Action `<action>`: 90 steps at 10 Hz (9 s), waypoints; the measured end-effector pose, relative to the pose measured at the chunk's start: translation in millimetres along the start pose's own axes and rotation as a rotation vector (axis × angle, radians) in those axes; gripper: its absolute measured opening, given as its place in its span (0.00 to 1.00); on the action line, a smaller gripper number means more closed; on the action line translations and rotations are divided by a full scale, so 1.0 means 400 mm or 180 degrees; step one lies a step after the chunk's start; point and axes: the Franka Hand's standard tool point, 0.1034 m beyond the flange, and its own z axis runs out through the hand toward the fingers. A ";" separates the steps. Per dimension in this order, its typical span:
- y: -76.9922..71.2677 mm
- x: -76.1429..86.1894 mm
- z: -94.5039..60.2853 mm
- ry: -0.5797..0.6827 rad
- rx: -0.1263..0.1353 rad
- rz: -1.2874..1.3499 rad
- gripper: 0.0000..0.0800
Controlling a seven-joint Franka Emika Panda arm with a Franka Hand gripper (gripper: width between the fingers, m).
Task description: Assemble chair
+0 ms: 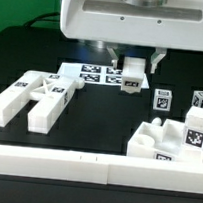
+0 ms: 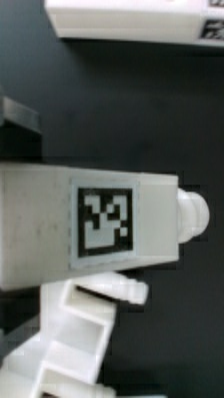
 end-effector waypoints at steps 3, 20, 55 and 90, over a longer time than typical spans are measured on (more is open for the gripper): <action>-0.018 0.038 -0.030 0.0603 0.0016 -0.0021 0.36; -0.047 0.149 -0.069 0.2468 -0.0030 -0.0143 0.37; -0.068 0.142 0.013 0.2564 -0.0150 -0.0405 0.81; -0.103 0.149 0.029 0.0835 0.0468 0.2644 0.36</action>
Offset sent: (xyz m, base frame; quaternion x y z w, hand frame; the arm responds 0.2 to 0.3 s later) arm 0.0050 0.0008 0.0170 -0.0199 0.1040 0.0054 0.9944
